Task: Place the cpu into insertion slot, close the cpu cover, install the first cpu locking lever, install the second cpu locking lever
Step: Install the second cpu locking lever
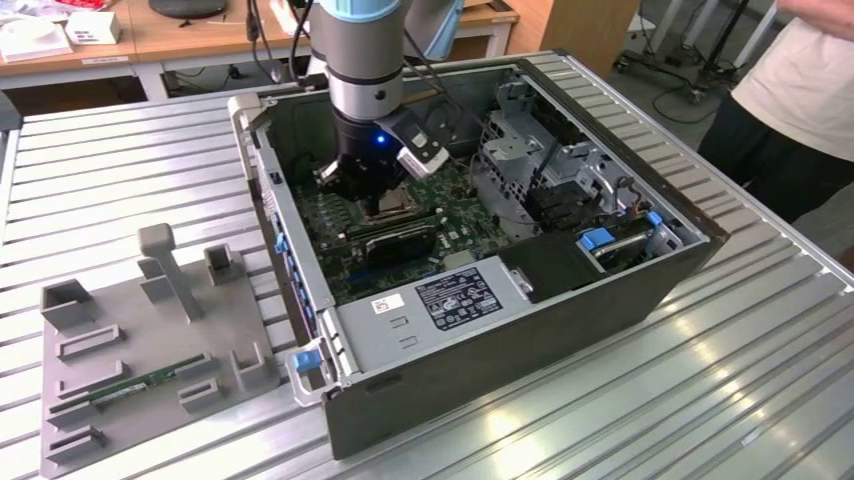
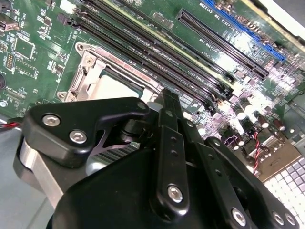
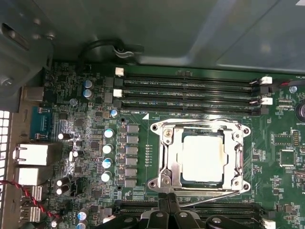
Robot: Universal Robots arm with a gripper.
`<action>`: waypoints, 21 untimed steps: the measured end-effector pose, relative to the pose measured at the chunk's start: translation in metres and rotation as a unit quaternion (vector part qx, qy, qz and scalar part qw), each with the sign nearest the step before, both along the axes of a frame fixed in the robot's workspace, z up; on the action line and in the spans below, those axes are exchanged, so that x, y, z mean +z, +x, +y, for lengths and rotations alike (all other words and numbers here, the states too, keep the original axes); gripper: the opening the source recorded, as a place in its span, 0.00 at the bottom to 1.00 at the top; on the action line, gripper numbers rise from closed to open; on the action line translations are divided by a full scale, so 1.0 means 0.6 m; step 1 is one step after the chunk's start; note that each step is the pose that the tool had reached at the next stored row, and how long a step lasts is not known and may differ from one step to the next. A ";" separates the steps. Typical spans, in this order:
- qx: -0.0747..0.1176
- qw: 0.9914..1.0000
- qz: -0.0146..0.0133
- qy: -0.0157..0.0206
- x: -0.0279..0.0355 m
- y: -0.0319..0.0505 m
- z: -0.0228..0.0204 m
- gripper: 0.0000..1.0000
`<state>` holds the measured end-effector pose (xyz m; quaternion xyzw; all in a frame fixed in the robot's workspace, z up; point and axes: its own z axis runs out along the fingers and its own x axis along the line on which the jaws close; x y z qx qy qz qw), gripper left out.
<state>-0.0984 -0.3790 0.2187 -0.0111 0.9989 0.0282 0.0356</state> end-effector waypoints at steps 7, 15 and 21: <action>-0.004 1.000 0.000 0.000 -0.006 -0.003 0.0000 0.11; -0.014 1.000 0.000 0.000 -0.014 -0.007 -0.0001 0.11; -0.023 1.000 0.000 0.000 -0.019 -0.007 0.0000 0.11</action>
